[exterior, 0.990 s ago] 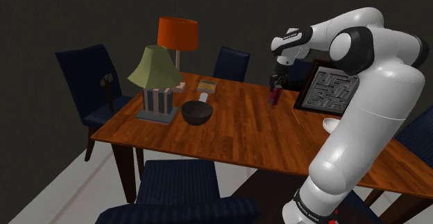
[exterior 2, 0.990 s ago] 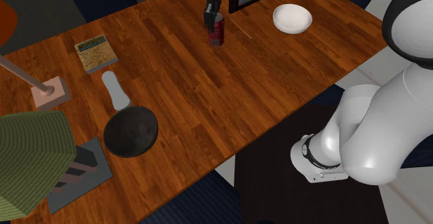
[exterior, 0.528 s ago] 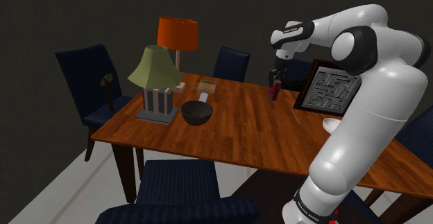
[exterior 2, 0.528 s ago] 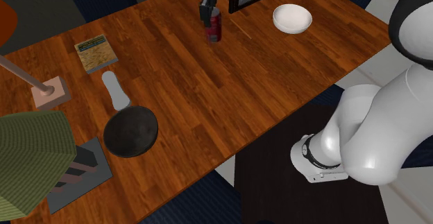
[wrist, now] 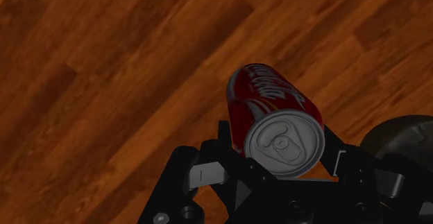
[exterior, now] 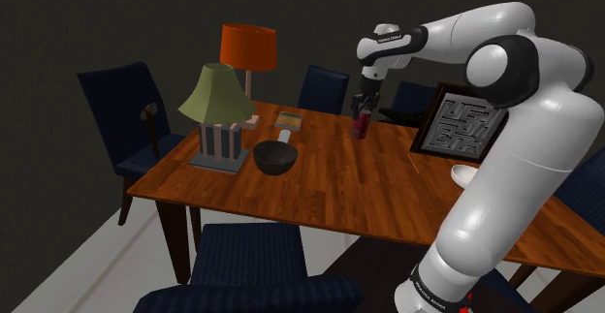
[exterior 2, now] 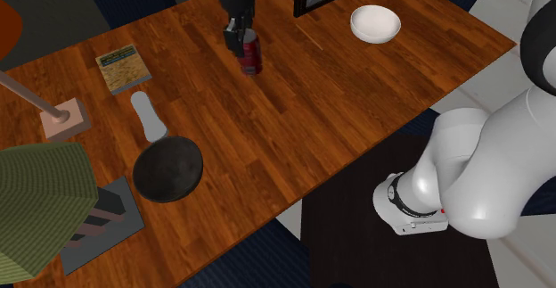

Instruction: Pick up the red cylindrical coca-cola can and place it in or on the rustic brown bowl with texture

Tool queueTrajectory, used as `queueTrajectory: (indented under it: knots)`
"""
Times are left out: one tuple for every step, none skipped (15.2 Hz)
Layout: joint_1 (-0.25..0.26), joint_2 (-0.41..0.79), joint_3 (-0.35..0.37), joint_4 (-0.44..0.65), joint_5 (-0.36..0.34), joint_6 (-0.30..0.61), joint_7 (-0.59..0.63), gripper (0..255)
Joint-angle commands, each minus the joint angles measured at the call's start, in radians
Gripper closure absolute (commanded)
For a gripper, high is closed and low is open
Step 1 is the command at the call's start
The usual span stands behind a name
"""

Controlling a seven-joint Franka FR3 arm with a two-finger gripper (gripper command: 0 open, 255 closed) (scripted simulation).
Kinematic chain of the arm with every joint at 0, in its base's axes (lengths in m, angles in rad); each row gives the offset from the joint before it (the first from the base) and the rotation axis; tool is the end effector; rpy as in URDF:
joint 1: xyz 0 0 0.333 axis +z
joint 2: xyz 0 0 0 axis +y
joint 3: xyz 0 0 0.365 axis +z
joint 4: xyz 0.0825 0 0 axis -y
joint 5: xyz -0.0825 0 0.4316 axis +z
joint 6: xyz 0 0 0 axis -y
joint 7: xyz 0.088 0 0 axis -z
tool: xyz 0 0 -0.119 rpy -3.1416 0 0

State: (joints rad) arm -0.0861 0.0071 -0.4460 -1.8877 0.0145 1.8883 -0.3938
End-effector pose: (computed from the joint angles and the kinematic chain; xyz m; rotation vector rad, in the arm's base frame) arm 0.5245 -0.3067 0.5191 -3.1215 0.2234 0.0006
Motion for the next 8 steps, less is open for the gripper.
queueTrajectory:
  knots:
    - [0.021, 0.005, 0.020, 0.017, 0.002, -0.011, 0.042, 255]
    - [0.032, 0.009, 0.031, 0.024, 0.004, -0.014, 0.064, 255]
    - [0.043, 0.015, 0.042, 0.032, 0.006, -0.017, 0.086, 255]
    - [0.055, 0.021, 0.053, 0.041, 0.008, -0.020, 0.107, 255]
    - [0.066, 0.028, 0.064, 0.051, 0.011, -0.024, 0.128, 255]
    - [0.077, 0.036, 0.074, 0.063, 0.013, -0.028, 0.149, 255]
    - [0.087, 0.044, 0.084, 0.076, 0.016, -0.032, 0.169, 255]
    - [0.098, 0.054, 0.094, 0.090, 0.019, -0.036, 0.189, 255]
